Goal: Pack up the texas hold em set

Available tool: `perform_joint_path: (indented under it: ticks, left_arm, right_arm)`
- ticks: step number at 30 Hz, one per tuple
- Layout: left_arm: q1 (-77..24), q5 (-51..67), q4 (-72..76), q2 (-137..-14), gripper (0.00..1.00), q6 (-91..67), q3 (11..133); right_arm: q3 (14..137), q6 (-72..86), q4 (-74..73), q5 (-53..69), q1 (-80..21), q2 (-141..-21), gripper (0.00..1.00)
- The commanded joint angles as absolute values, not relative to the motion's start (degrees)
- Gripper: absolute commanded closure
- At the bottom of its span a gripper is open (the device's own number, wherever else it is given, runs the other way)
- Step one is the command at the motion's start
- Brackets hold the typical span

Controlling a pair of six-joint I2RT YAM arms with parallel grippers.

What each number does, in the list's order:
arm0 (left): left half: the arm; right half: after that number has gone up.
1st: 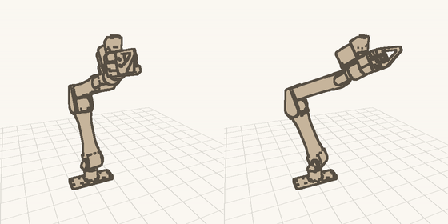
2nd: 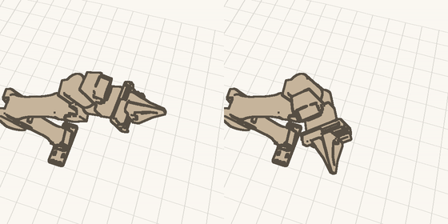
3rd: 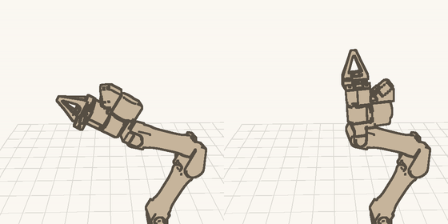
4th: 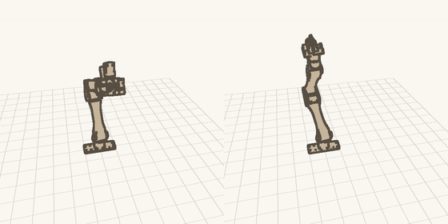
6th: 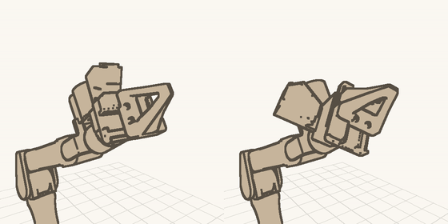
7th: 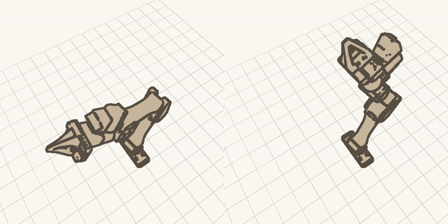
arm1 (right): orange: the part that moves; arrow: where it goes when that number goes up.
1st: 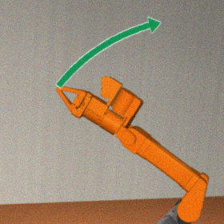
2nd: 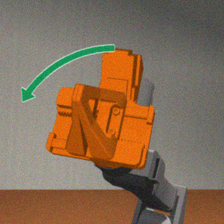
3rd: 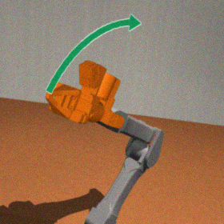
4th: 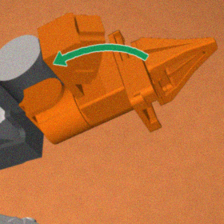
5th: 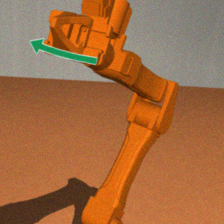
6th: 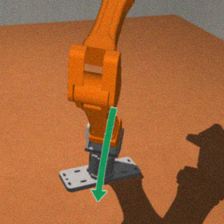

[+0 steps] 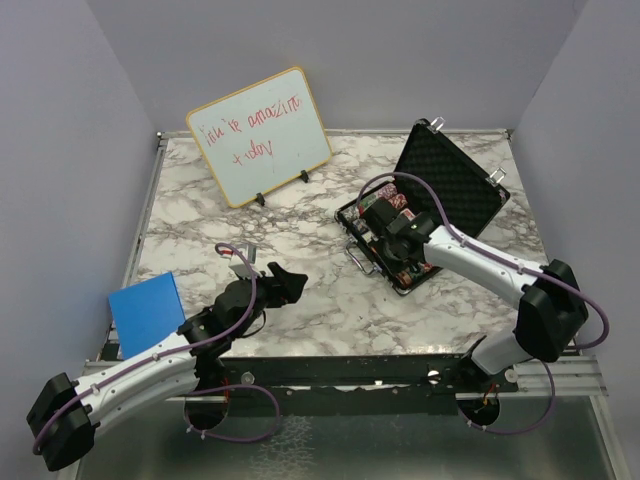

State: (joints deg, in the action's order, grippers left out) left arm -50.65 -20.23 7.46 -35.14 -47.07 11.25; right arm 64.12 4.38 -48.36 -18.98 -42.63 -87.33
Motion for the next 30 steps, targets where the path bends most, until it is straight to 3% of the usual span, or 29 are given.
perform_joint_path:
  ticks: [1,11,30]
  left_arm:
    - [-50.64,-21.71,7.03,-34.41,0.21,-46.41,11.87]
    - [-50.67,-21.70,6.77,-34.22,0.21,-46.32,11.87]
    - [-50.62,-21.97,6.66,-34.12,0.21,-46.30,11.69]
  right_arm:
    - [66.53,3.41,-48.72,-12.44,-42.23,-83.65,1.00]
    - [65.17,1.99,-50.49,-9.85,-42.23,-87.43,1.00]
    - [63.35,2.77,-50.34,-18.15,-41.80,-90.43,1.00]
